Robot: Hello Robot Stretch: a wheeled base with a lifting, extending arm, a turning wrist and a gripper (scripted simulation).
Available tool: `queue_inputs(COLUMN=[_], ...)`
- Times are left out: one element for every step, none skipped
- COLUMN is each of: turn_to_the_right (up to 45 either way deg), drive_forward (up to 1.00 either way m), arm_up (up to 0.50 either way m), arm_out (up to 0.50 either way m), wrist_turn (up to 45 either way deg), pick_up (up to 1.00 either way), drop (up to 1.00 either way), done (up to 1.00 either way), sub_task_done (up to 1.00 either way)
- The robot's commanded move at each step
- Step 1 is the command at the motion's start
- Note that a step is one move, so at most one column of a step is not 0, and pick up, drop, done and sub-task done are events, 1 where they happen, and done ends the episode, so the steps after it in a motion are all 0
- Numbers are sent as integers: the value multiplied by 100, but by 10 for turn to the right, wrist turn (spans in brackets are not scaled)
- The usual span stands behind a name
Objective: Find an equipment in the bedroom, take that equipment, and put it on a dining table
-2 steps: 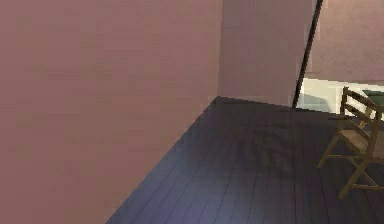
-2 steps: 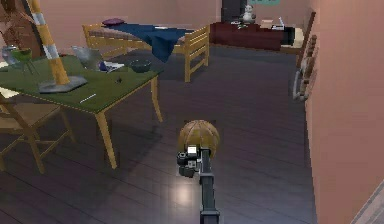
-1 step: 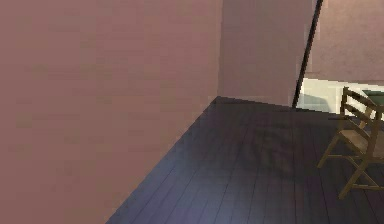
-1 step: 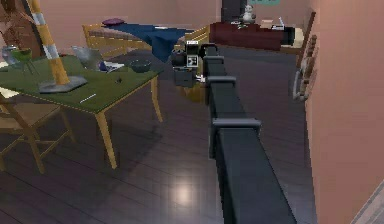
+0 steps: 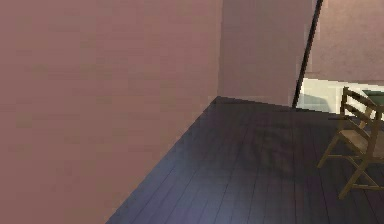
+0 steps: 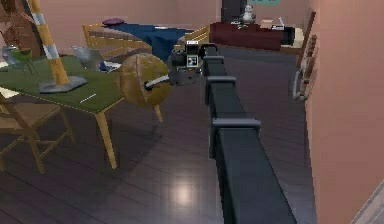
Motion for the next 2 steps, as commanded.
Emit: queue_inputs(turn_to_the_right=[0,0], drive_forward=[0,0], arm_up=[0,0], arm_out=[0,0], wrist_turn=[-450,-450], pick_up=[0,0], drop=[0,0], done=[0,0], sub_task_done=[0,0])
